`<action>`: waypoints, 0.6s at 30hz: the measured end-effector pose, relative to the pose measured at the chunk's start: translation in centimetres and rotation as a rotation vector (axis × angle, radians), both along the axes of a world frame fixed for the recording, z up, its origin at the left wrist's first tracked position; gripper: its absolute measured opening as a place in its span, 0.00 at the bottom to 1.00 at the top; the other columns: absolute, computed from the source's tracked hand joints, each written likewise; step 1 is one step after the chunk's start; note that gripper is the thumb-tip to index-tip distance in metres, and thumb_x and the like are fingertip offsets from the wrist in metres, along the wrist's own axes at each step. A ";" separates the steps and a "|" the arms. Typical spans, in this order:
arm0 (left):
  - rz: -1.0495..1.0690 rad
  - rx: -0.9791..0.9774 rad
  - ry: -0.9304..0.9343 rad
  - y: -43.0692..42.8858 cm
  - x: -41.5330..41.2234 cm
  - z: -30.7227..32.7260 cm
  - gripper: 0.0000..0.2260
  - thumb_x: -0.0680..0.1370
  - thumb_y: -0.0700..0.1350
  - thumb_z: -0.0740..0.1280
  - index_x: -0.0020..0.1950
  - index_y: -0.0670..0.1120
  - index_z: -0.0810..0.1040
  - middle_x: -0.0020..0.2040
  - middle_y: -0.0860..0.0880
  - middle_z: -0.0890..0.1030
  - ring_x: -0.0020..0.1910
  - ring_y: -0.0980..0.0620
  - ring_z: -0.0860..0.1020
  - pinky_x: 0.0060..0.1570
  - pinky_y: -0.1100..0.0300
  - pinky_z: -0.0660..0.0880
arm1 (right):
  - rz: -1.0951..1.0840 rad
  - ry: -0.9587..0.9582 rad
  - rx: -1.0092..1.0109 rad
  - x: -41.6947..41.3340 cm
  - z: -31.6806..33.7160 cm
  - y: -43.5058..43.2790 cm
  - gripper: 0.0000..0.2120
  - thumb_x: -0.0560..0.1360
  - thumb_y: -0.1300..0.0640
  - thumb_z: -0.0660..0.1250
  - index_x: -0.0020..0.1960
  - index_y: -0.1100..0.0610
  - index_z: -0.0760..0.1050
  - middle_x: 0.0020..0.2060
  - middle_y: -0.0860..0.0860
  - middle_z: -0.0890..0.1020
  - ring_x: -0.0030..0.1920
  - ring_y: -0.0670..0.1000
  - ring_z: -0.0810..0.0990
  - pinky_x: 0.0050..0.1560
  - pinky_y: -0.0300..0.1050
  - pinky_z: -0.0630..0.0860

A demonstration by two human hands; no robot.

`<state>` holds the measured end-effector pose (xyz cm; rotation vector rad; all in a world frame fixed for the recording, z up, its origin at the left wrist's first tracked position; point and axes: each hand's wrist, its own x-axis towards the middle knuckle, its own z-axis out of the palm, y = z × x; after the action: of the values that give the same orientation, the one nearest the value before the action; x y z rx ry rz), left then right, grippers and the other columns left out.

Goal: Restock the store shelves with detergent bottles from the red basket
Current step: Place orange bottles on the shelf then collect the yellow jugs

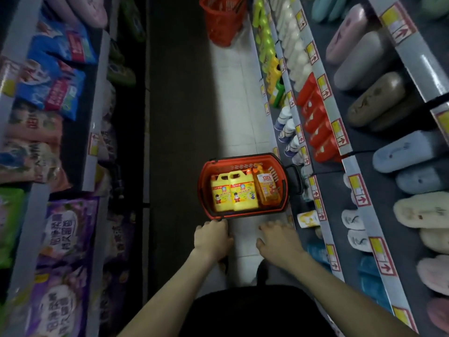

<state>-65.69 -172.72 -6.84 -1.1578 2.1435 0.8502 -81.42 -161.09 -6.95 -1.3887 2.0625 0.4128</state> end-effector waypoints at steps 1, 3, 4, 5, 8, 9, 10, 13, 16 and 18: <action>-0.002 0.024 0.001 -0.9 -1.1 -0.3 0.15 0.81 0.51 0.64 0.67 0.49 0.77 0.63 0.46 0.81 0.64 0.42 0.79 0.66 0.45 0.73 | -0.001 0.001 0.015 -1.0 -0.3 -0.9 0.24 0.82 0.44 0.59 0.73 0.54 0.74 0.68 0.54 0.80 0.69 0.57 0.76 0.67 0.50 0.72; 0.004 0.047 -0.001 -2.1 -3.2 -1.0 0.14 0.80 0.50 0.64 0.64 0.49 0.78 0.61 0.46 0.82 0.62 0.42 0.80 0.64 0.46 0.73 | -0.013 -0.002 0.042 -2.8 -1.0 -2.2 0.24 0.81 0.45 0.59 0.72 0.55 0.75 0.67 0.54 0.80 0.68 0.58 0.77 0.68 0.52 0.72; 0.004 0.045 -0.001 -2.6 -4.3 -1.4 0.13 0.79 0.49 0.64 0.62 0.48 0.78 0.60 0.46 0.82 0.61 0.41 0.80 0.62 0.47 0.73 | -0.018 -0.001 0.048 -3.7 -1.4 -2.8 0.23 0.80 0.45 0.60 0.71 0.55 0.75 0.66 0.54 0.80 0.67 0.58 0.77 0.67 0.53 0.72; 0.004 0.039 -0.001 -3.1 -5.3 -1.9 0.13 0.79 0.49 0.63 0.61 0.48 0.79 0.59 0.46 0.82 0.60 0.41 0.81 0.61 0.48 0.73 | -0.020 0.000 0.049 -4.8 -1.9 -3.4 0.23 0.80 0.45 0.59 0.69 0.56 0.76 0.65 0.55 0.81 0.66 0.59 0.77 0.67 0.54 0.72; 0.020 0.031 -0.011 -4.2 -8.5 -3.5 0.15 0.79 0.50 0.63 0.63 0.49 0.79 0.61 0.47 0.82 0.61 0.42 0.81 0.61 0.48 0.73 | 0.004 0.001 0.073 -8.1 -3.7 -5.1 0.21 0.79 0.45 0.59 0.66 0.56 0.77 0.62 0.56 0.83 0.64 0.60 0.78 0.64 0.53 0.74; 0.028 0.031 -0.018 -4.5 -9.5 -4.2 0.16 0.79 0.50 0.63 0.64 0.50 0.78 0.61 0.47 0.82 0.62 0.42 0.81 0.62 0.48 0.73 | 0.027 0.003 0.089 -9.3 -4.3 -5.6 0.20 0.80 0.45 0.60 0.66 0.56 0.76 0.63 0.55 0.82 0.65 0.59 0.78 0.64 0.53 0.73; 0.036 0.031 -0.033 -4.8 -10.5 -4.7 0.16 0.79 0.50 0.63 0.65 0.50 0.78 0.62 0.47 0.82 0.62 0.42 0.80 0.62 0.48 0.73 | 0.046 0.001 0.109 -10.5 -4.9 -6.2 0.20 0.81 0.46 0.60 0.66 0.56 0.76 0.63 0.55 0.82 0.65 0.59 0.77 0.64 0.53 0.72; 0.073 0.052 -0.096 -5.4 -13.5 -6.3 0.15 0.80 0.49 0.63 0.65 0.49 0.78 0.63 0.46 0.82 0.63 0.41 0.80 0.63 0.47 0.73 | 0.085 -0.020 0.138 -14.1 -7.1 -7.6 0.19 0.82 0.46 0.59 0.67 0.55 0.75 0.64 0.55 0.81 0.66 0.58 0.77 0.63 0.53 0.72; 0.106 0.067 -0.141 -5.8 -16.6 -8.4 0.15 0.80 0.49 0.63 0.65 0.48 0.78 0.64 0.45 0.81 0.64 0.41 0.80 0.63 0.49 0.74 | 0.117 -0.030 0.165 -17.3 -9.5 -9.1 0.22 0.82 0.46 0.60 0.70 0.57 0.73 0.66 0.56 0.80 0.69 0.59 0.75 0.66 0.53 0.71; 0.122 0.082 -0.156 -6.3 -18.6 -10.3 0.15 0.79 0.48 0.64 0.64 0.47 0.79 0.63 0.44 0.82 0.63 0.40 0.80 0.62 0.49 0.75 | 0.141 -0.034 0.181 -19.0 -11.4 -10.2 0.23 0.81 0.47 0.60 0.71 0.57 0.72 0.68 0.57 0.79 0.70 0.59 0.74 0.68 0.54 0.69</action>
<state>-84.30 -179.01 -17.16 -1.2793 1.9115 0.8617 -100.41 -171.26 -18.33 -1.4254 1.8564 0.6156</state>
